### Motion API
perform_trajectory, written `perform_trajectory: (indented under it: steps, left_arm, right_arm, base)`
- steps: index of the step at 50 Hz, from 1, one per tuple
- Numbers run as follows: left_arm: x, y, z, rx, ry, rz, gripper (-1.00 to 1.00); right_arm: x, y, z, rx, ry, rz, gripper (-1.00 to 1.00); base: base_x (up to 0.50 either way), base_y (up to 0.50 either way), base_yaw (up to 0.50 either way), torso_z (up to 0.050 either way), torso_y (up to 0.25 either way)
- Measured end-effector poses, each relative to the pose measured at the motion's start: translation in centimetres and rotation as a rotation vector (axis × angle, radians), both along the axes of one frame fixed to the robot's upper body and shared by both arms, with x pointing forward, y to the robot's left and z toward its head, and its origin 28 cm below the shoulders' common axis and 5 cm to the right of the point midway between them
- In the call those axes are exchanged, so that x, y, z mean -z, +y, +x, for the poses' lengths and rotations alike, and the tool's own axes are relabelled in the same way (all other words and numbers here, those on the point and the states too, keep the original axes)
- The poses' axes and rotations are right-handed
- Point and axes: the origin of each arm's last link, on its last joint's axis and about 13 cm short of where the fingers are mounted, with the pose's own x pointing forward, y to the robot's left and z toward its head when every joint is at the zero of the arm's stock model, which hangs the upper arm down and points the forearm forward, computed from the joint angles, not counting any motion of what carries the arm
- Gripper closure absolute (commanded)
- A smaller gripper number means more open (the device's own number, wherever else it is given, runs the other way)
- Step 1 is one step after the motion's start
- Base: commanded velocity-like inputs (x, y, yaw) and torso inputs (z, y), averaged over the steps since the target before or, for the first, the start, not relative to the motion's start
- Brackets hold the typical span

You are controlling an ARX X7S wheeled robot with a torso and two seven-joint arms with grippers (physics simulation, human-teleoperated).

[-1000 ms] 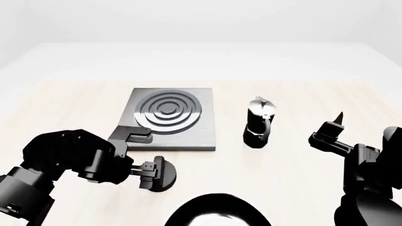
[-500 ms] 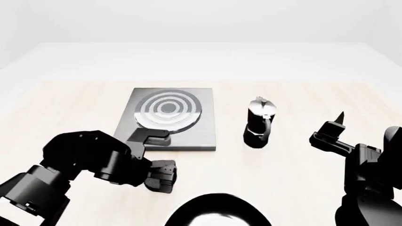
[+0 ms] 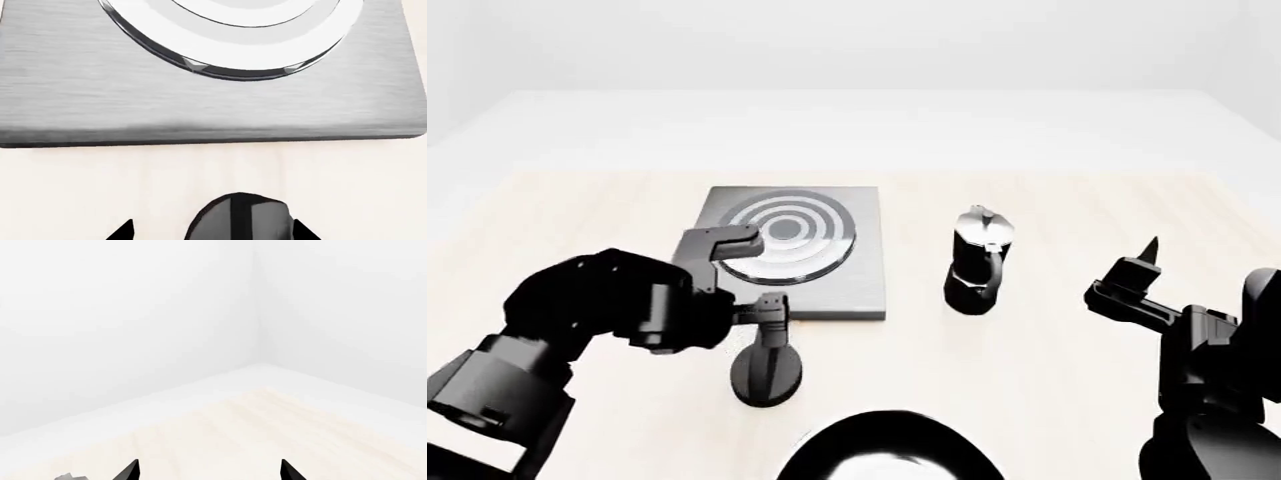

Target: Turn on the stove and put the frying pan on it.

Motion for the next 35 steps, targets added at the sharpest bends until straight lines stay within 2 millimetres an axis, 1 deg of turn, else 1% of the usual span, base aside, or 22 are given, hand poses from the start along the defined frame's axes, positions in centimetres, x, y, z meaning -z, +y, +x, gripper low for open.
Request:
perform_trajectory:
  steps: [10,14,16,18,22,28,32,35]
  left_arm:
    - [-1.0,0.5,0.7,-0.102,-0.051,-0.001,-1.00]
    - [-1.6,0.5,0.6,-0.104,-0.088,-0.007,-1.00]
    - [-2.3,0.5,0.4,-0.086,-0.132,-0.012,-1.00]
    - [-3.4,0.5,0.0,-0.053,-0.192,-0.034,-1.00]
    - [-6.3,0.5,-1.4,0.012,-0.277,-0.019,-1.00]
    - [-10.9,0.7,-4.4,0.098,-0.391,0.049,-1.00]
    - [-13.3,0.9,-6.6,0.193,-0.468,0.134,-1.00]
    - [-14.7,1.0,-8.3,0.284,-0.503,0.189,-1.00]
  right_arm:
    - [0.0,0.0,0.0,0.000,0.000,0.001,-1.00]
    - [0.0,0.0,0.0,0.001,-0.001,0.002,-1.00]
    - [0.0,0.0,0.0,0.001,0.000,0.002,-1.00]
    - [0.0,0.0,0.0,0.001,0.001,0.002,-1.00]
    - [0.0,0.0,0.0,0.001,0.003,0.003,-1.00]
    - [0.0,0.1,0.0,-0.003,0.004,0.004,-1.00]
    - [0.0,0.1,0.0,-0.006,0.004,0.005,-1.00]
    - [0.0,0.1,-0.1,-0.008,0.004,0.006,-1.00]
  base:
    - [0.00,0.00,0.00,0.000,0.000]
    - [0.00,0.00,0.00,0.000,0.000]
    - [0.00,0.00,0.00,0.000,0.000]
    - [0.00,0.00,0.00,0.000,0.000]
    - [0.00,0.00,0.00,0.000,0.000]
    - [0.00,0.00,0.00,0.000,0.000]
    - [0.00,0.00,0.00,0.000,0.000]
    - [0.00,0.00,0.00,0.000,0.000]
